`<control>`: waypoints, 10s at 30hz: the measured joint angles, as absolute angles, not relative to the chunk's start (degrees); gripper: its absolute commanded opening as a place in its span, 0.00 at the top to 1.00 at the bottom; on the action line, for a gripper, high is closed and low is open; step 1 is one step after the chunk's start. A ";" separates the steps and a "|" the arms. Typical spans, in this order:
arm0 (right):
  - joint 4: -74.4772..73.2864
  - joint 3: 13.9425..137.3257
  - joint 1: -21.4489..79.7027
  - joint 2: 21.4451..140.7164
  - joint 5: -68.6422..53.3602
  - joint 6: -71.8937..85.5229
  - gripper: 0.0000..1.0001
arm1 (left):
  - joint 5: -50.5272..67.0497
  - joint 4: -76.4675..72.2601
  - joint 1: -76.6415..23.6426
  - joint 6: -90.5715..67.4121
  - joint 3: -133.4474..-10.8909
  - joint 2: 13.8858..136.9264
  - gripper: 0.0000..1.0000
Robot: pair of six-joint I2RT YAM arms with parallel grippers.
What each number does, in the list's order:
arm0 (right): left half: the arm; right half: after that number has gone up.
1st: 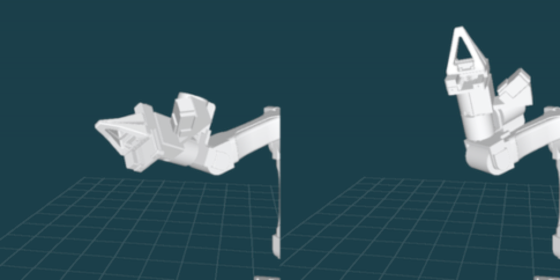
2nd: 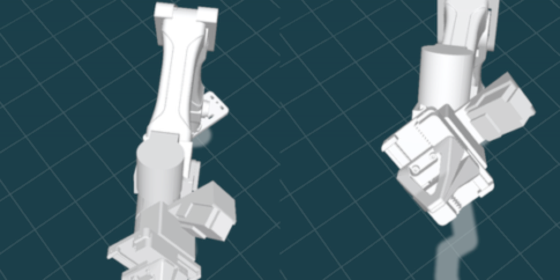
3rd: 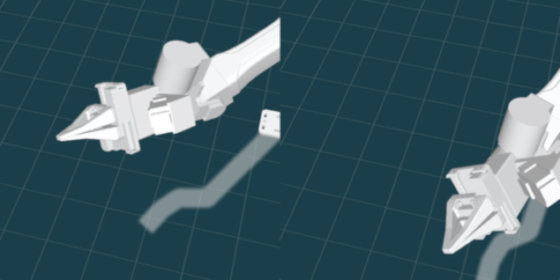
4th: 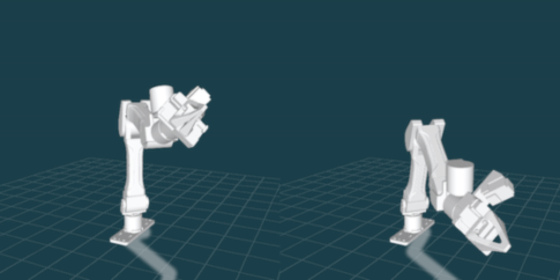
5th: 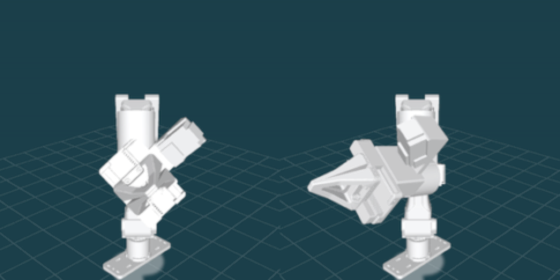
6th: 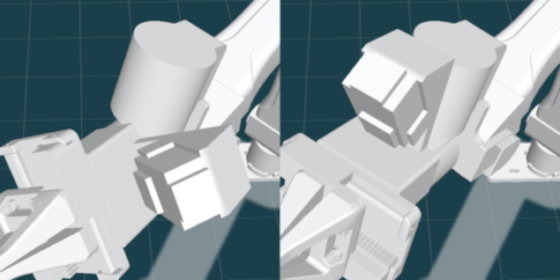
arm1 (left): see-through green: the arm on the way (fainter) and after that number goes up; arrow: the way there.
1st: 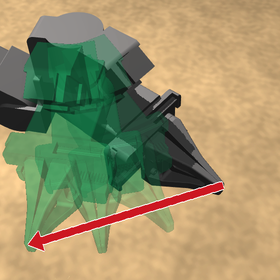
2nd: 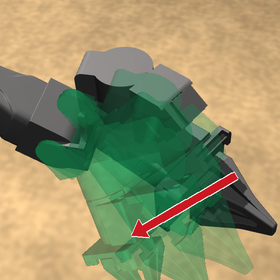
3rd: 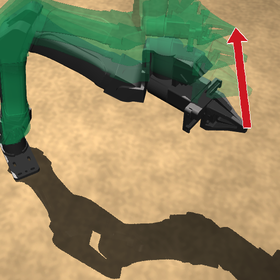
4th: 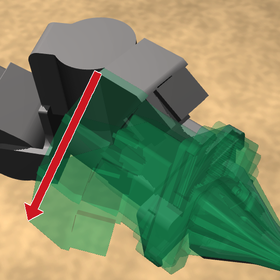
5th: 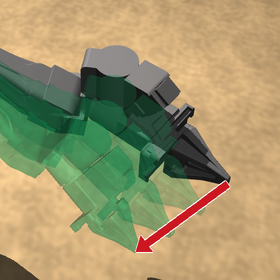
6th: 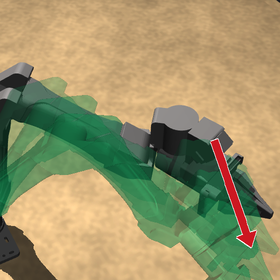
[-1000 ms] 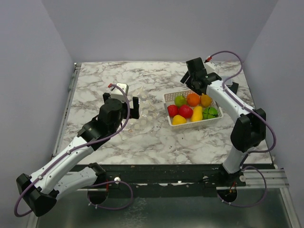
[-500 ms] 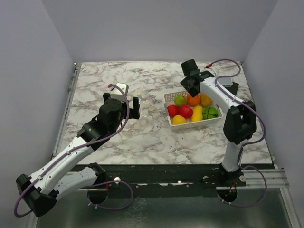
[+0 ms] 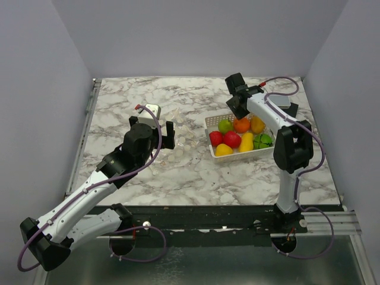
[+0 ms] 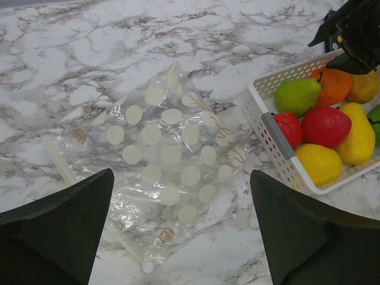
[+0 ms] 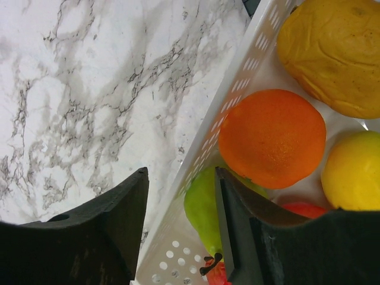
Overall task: Place the food in the zip-top bag and seal the zipper
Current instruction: Adjust the bin at the center of the board, then pick up the zipper food storage bag at the center of the board, then open the zipper of the food storage bag at the center of the board.
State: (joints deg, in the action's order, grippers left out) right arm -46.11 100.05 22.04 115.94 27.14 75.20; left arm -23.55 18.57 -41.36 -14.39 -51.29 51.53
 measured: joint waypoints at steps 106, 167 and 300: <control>-37.28 66.32 41.69 91.20 17.96 38.57 0.99 | -23.66 19.46 -41.36 -14.33 -51.29 54.11 0.01; -34.50 104.44 60.88 114.48 17.02 32.18 0.14 | -52.03 19.33 -41.32 -17.39 -48.38 28.56 0.11; -20.99 90.48 66.43 107.66 40.86 22.11 0.99 | -27.16 29.30 -34.94 -42.02 -43.11 30.48 0.13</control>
